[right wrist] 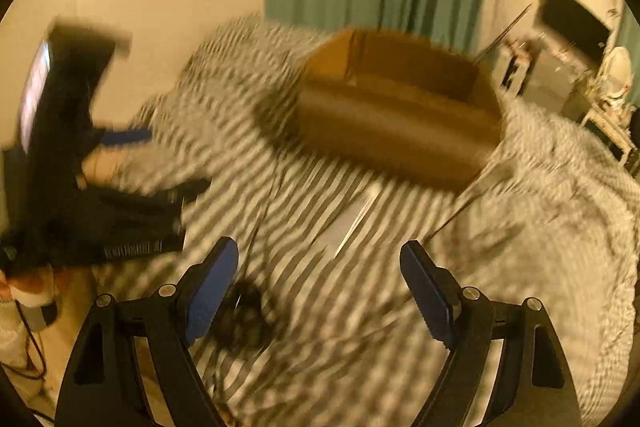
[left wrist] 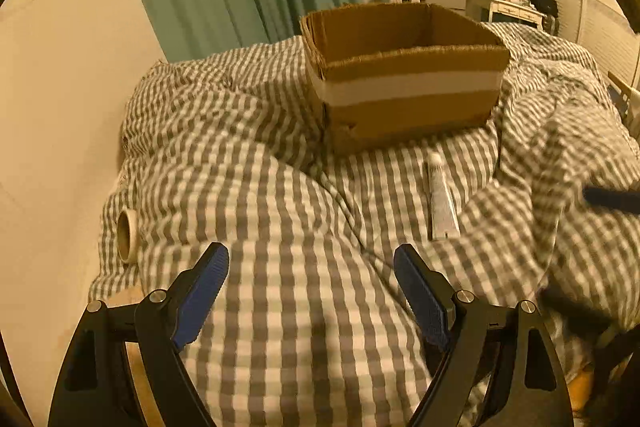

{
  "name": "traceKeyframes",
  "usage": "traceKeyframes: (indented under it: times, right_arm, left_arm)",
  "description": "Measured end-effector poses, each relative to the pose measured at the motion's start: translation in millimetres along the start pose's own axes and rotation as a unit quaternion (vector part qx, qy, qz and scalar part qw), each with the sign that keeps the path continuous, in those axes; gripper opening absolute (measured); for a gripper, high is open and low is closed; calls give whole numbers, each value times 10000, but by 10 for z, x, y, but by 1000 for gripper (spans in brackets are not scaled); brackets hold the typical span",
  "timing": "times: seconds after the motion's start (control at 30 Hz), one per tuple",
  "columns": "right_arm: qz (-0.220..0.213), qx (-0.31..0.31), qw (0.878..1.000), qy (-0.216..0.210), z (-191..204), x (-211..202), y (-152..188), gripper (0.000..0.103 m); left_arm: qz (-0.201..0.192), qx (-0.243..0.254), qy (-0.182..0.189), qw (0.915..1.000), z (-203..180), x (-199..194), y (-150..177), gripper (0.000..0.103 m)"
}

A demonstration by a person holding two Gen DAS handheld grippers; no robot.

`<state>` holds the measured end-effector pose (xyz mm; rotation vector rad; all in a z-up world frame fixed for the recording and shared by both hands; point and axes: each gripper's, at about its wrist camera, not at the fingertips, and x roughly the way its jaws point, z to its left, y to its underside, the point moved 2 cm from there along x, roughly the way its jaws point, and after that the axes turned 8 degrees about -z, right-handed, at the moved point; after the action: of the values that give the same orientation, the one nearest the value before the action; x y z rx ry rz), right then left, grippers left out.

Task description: Organize objects

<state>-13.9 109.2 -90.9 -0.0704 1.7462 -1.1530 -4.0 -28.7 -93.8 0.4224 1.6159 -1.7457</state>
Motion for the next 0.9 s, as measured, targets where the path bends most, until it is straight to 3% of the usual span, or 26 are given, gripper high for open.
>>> traceKeyframes:
  times: [0.1,0.3,0.43,0.5,0.63,0.9]
  right_arm:
    - [430,-22,9986,-303,152,245,232,83]
    - [896,-3,9944,-553,235,591,445,81]
    - [1103,17,9914,-708,276,762,554,71]
    - [1260,123,9885,-826,284,846,634,58]
    - [1155,70,9905,-742,287,788,634,56]
    - [488,-116,9987,34,69,364,369,56]
  left_arm:
    - [98,101,120,9998,-20,81,66,87]
    - [247,19,62,9997,76,223,129,87]
    - [348,-76,116,9993,116,285,165,87]
    - [356,-85,116,9993,119,293,169,87]
    - [374,-68,181,9991,100,302,176,87]
    - [429,-150,408,9981,45,367,121,87]
